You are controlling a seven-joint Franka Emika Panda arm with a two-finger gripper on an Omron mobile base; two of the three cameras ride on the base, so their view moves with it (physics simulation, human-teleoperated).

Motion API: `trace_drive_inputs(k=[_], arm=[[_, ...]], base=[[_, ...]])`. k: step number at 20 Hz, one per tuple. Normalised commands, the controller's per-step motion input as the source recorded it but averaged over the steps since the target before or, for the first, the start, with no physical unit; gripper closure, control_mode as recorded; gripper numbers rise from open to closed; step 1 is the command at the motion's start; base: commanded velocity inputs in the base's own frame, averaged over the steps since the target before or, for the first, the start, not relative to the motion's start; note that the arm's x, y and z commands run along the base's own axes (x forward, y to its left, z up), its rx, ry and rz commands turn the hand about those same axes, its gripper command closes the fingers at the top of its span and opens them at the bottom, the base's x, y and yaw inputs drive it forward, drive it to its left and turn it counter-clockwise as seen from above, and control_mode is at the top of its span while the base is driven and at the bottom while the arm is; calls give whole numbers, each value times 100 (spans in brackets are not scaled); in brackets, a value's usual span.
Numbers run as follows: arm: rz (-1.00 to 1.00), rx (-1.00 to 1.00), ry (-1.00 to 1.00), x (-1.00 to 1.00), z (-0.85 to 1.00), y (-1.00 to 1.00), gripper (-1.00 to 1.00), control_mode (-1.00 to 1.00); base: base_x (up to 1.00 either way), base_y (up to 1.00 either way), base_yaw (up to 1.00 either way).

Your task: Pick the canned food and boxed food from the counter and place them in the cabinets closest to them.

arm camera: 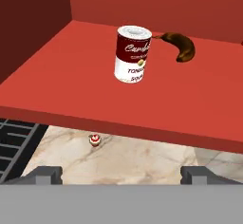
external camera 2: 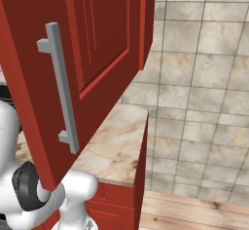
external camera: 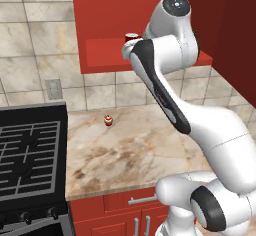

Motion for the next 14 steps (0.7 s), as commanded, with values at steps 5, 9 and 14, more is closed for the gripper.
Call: trace_drive_inputs(k=[5,9,14], arm=[[1,-11,0,-96,-28,-14,-100,-100],[0,-13,6,-94,-38,-10,-100,-100],[0,-11,30,-41,-53,-8,-100,-100]], base=[[0,0,0],[0,0,0],[0,0,0]])
